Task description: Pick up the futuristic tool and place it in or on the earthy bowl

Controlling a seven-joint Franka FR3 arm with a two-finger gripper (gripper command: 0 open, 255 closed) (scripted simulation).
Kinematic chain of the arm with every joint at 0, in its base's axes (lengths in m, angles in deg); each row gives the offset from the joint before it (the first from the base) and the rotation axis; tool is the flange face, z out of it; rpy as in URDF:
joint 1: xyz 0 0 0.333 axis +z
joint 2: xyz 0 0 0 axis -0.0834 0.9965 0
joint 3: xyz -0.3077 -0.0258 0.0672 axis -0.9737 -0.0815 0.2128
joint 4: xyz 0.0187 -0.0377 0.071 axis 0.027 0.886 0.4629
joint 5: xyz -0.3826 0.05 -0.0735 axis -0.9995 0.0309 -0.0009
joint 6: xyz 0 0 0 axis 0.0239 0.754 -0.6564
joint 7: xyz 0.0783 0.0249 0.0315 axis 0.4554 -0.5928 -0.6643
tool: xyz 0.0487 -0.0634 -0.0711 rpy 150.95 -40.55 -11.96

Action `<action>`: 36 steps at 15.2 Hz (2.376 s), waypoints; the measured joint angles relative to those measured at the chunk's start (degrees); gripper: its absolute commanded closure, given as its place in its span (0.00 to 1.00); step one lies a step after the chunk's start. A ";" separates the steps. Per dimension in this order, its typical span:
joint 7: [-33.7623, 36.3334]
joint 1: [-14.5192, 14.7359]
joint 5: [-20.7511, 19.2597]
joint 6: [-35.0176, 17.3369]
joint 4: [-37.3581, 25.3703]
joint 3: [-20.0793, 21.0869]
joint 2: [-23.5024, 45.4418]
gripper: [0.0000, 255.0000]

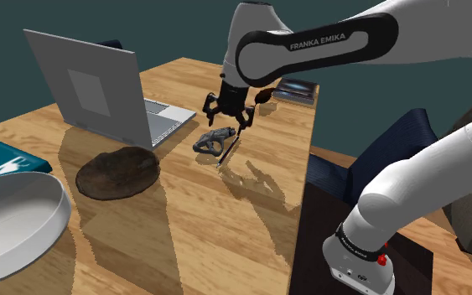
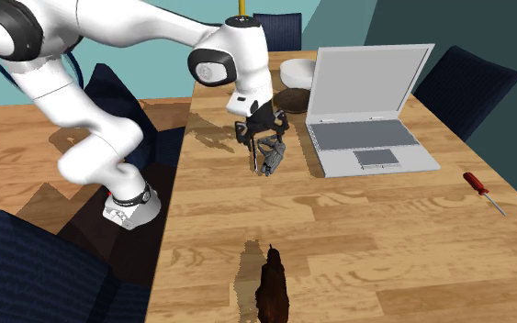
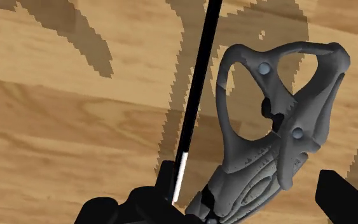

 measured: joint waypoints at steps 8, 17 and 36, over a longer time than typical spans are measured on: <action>7.19 -1.42 -1.07 -6.60 -0.40 2.62 6.11 0.00; 7.34 -1.48 -1.28 -7.97 0.22 2.82 6.81 1.00; 7.16 -1.59 -1.13 -1.05 -4.97 2.00 5.05 1.00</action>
